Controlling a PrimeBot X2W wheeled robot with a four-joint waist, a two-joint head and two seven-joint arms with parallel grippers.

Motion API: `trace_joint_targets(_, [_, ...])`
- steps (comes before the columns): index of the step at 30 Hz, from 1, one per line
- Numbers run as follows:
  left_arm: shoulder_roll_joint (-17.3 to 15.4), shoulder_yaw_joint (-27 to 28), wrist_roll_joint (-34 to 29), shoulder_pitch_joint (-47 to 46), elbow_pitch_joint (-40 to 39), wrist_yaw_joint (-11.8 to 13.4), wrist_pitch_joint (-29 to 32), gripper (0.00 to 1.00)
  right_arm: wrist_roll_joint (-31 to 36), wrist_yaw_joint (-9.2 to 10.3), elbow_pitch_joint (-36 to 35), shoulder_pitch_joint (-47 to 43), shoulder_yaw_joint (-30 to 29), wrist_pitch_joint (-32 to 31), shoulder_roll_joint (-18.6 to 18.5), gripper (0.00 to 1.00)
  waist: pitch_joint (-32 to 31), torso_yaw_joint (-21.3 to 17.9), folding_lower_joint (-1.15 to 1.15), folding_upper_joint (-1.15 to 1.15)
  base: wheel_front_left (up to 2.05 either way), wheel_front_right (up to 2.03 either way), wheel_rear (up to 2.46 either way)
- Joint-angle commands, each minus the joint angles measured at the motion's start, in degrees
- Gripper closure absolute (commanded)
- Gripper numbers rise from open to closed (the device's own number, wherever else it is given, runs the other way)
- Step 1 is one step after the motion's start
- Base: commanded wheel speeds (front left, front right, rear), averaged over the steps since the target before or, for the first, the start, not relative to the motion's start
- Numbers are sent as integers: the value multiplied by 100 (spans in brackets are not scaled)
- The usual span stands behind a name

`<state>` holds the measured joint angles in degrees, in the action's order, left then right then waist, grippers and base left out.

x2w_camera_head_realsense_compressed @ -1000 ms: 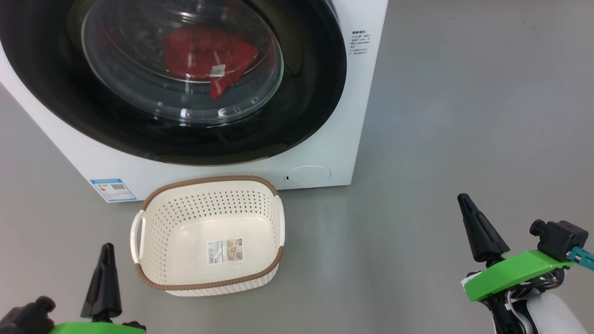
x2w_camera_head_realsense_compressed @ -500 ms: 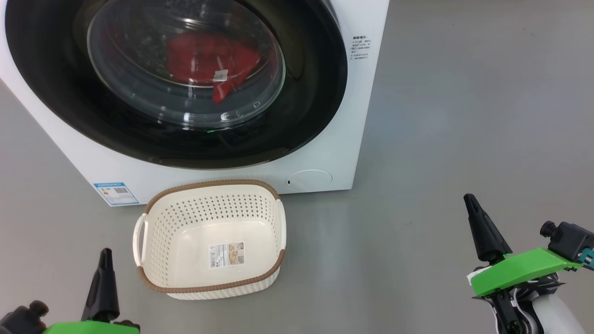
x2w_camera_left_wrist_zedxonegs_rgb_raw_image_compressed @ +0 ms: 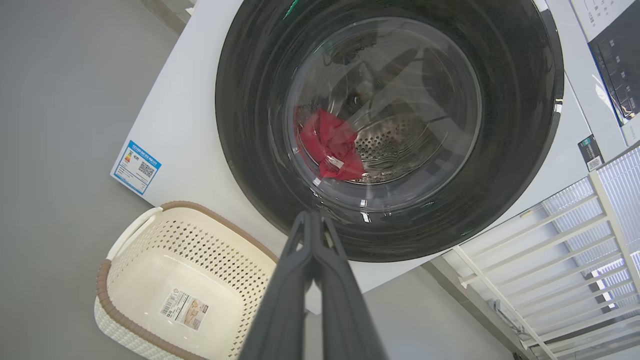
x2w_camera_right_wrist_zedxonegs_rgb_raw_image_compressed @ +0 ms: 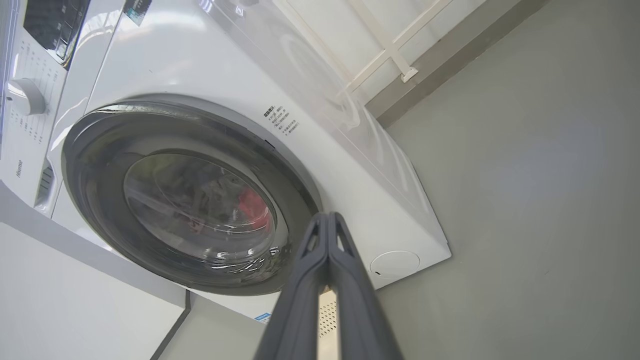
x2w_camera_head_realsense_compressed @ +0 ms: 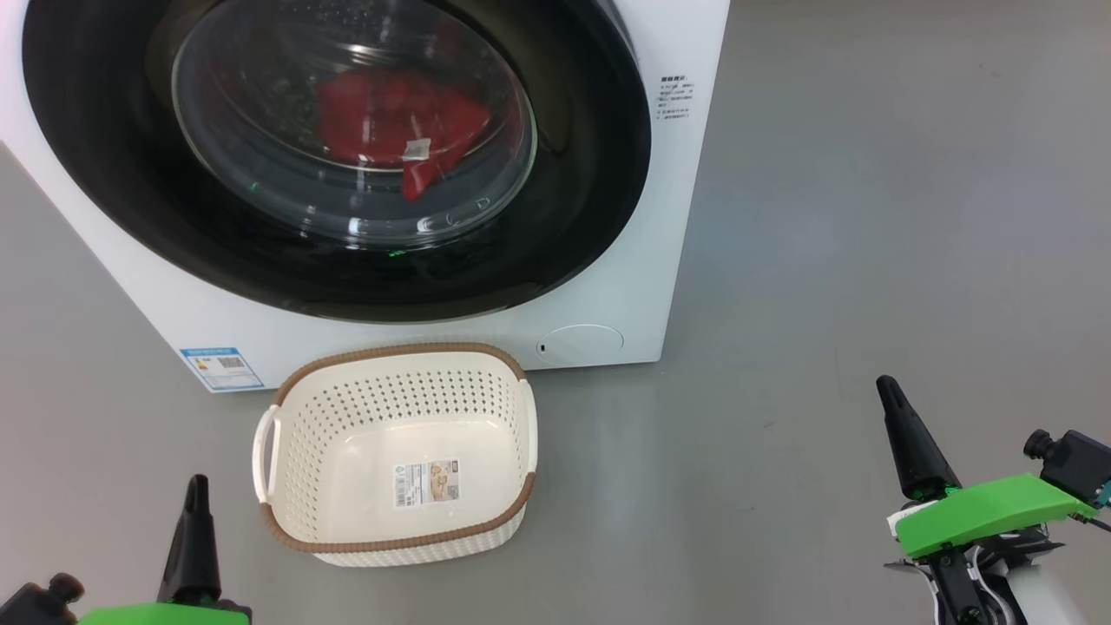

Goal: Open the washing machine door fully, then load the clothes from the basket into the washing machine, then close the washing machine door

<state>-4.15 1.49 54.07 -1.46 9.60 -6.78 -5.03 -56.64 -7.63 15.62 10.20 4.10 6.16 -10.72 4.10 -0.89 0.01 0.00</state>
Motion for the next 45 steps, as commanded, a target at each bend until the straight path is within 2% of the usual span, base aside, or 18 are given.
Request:
trace_joint_targets(1, [-72, 122, 146, -239, -90, -30, 37, 100, -140, 6, -147, 28, -32, -34, -12, 100, -7, 2, 0, 0, 0, 0, 0])
trace_joint_targets(45, [41, 349, 2489, -387, 251, -56, 734, 100, -2372, 11, -159, -252, -615, -759, 442, 100, -252, 57, -1, 0, 0, 0, 0])
